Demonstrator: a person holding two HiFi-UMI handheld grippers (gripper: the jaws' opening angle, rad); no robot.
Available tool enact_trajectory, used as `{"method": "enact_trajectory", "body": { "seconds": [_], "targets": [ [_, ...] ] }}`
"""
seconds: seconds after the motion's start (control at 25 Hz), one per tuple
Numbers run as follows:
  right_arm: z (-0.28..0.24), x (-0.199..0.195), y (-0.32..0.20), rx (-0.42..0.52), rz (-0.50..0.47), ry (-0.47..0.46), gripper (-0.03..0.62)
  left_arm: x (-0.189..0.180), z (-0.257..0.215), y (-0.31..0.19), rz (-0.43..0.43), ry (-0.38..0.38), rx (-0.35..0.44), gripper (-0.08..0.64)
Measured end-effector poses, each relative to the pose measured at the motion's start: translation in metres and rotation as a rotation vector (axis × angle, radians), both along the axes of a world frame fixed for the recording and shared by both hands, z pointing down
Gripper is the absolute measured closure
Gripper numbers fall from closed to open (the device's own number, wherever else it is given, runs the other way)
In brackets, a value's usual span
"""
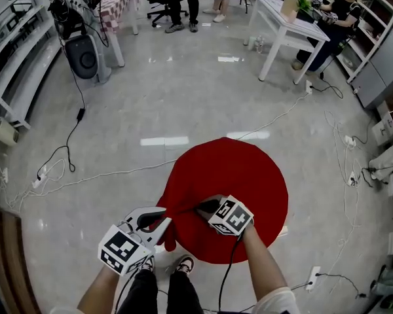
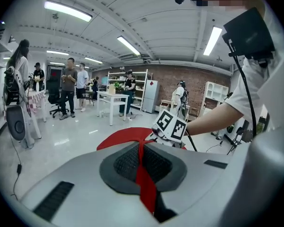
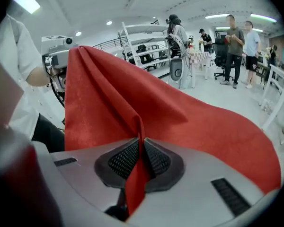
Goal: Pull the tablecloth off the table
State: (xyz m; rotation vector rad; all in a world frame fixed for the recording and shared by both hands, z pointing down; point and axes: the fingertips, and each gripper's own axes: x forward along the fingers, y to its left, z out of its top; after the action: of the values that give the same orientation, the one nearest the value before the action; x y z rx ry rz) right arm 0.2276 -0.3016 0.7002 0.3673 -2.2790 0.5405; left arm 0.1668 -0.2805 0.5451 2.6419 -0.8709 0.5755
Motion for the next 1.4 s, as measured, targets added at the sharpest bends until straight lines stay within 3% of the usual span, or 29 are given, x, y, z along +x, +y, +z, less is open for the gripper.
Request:
{"method": "enact_trajectory", "body": {
  "seconds": [0.12,0.28,0.44,0.56,0.72,0.96,1.4],
  "targets": [
    [-0.004,0.008,0.005,0.023,0.066,0.037,0.560,-0.006,0.006,0.001,-0.035,-0.018,-0.035,0.541],
    [-0.016,0.022,-0.007,0.029,0.287,0.076,0.565,-0.022,0.018,-0.013,-0.105,-0.086,-0.097,0.541],
    [-0.026,0.038,-0.016,-0.031,0.534,0.017,0.566,-0.026,0.031,-0.024,-0.163,-0.119,-0.151,0.541],
    [-0.039,0.049,-0.020,-0.045,0.660,-0.023,0.566,-0.029,0.040,-0.035,-0.226,-0.132,-0.211,0.541],
    [-0.063,0.063,-0.015,-0.019,0.760,-0.058,0.566,-0.024,0.045,-0.036,-0.239,-0.152,-0.255,0.541],
    [-0.093,0.081,-0.009,0.007,0.886,-0.122,0.566,-0.005,0.037,-0.038,-0.157,-0.166,-0.219,0.541],
    [-0.142,0.095,-0.012,0.085,1.029,-0.167,0.566,0.012,-0.001,-0.050,-0.126,-0.102,-0.167,0.541]
  ]
}}
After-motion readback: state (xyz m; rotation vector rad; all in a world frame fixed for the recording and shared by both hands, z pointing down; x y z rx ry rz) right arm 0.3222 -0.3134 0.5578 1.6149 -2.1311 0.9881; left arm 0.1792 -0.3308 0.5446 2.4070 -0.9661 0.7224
